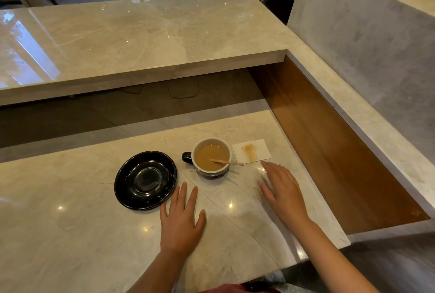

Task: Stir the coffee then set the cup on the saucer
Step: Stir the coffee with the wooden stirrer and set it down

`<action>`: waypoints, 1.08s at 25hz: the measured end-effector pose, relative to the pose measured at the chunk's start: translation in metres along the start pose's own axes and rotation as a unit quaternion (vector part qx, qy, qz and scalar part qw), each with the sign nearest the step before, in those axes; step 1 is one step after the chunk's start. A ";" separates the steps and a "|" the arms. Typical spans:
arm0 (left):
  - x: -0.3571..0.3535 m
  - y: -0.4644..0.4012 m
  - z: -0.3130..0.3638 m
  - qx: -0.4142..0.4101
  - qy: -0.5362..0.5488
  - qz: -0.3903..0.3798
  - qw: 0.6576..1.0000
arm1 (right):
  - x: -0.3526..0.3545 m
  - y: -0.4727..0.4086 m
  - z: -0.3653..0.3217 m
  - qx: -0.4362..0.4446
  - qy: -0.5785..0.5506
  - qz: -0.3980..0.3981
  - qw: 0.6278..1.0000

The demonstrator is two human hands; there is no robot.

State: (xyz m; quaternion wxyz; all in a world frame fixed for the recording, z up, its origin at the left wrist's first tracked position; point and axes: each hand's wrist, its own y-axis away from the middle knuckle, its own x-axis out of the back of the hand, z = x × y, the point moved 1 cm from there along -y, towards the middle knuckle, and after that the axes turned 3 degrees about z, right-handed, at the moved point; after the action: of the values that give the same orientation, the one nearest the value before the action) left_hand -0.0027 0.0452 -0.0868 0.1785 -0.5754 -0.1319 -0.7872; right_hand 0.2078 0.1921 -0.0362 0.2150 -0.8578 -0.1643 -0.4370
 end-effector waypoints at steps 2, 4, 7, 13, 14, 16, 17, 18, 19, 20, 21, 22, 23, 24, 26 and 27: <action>-0.001 0.000 0.000 -0.002 0.009 0.010 1.000 | 0.000 -0.016 -0.024 0.008 -0.056 -0.024 0.998; -0.002 0.001 -0.001 -0.006 0.010 0.013 1.000 | -0.005 -0.033 -0.039 0.014 -0.057 -0.051 0.997; -0.003 0.001 -0.003 -0.006 0.008 0.013 1.000 | -0.011 -0.051 -0.053 0.054 -0.057 -0.030 0.996; -0.003 0.000 -0.002 0.004 0.008 0.004 1.000 | -0.017 -0.069 -0.087 0.008 -0.217 -0.008 0.976; -0.002 0.000 -0.002 0.005 0.007 0.004 1.000 | -0.018 -0.073 -0.091 -0.011 -0.240 -0.014 0.971; 0.000 0.000 -0.001 0.006 0.002 -0.001 1.000 | -0.020 -0.080 -0.096 -0.011 -0.243 -0.019 0.970; -0.001 0.000 -0.001 0.006 0.002 -0.001 1.000 | -0.019 -0.084 -0.098 0.004 -0.228 -0.017 0.974; -0.001 0.000 -0.002 0.006 0.004 0.001 1.000 | -0.018 -0.089 -0.097 0.025 -0.204 -0.014 0.979; -0.001 0.000 -0.002 0.005 0.006 0.004 1.000 | -0.017 -0.093 -0.096 0.047 -0.177 -0.013 0.983; -0.002 0.000 -0.002 0.005 0.007 0.005 1.000 | -0.016 -0.098 -0.092 0.063 -0.155 -0.019 0.986; -0.002 0.000 -0.002 0.004 0.006 0.004 1.000 | -0.014 -0.101 -0.089 0.069 -0.142 -0.035 0.987; -0.002 0.000 -0.002 0.004 0.007 0.003 1.000 | -0.013 -0.102 -0.086 0.066 -0.138 -0.055 0.987; -0.003 0.000 -0.003 0.003 0.007 0.003 1.000 | -0.012 -0.102 -0.084 0.062 -0.136 -0.073 0.986; -0.003 0.000 -0.003 0.004 0.006 0.002 1.000 | -0.012 -0.101 -0.082 0.062 -0.135 -0.080 0.986; -0.004 -0.001 -0.003 0.004 0.001 -0.003 1.000 | -0.011 -0.098 -0.078 0.070 -0.137 -0.068 0.986; -0.004 -0.001 -0.003 0.004 0.000 -0.003 1.000 | -0.009 -0.097 -0.076 0.071 -0.135 -0.059 0.987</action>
State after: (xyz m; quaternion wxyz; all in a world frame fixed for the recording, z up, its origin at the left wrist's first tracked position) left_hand -0.0045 0.0453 -0.0913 0.1781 -0.5741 -0.1368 -0.7873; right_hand 0.1061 0.2352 0.0183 0.2250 -0.8800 -0.2731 -0.3168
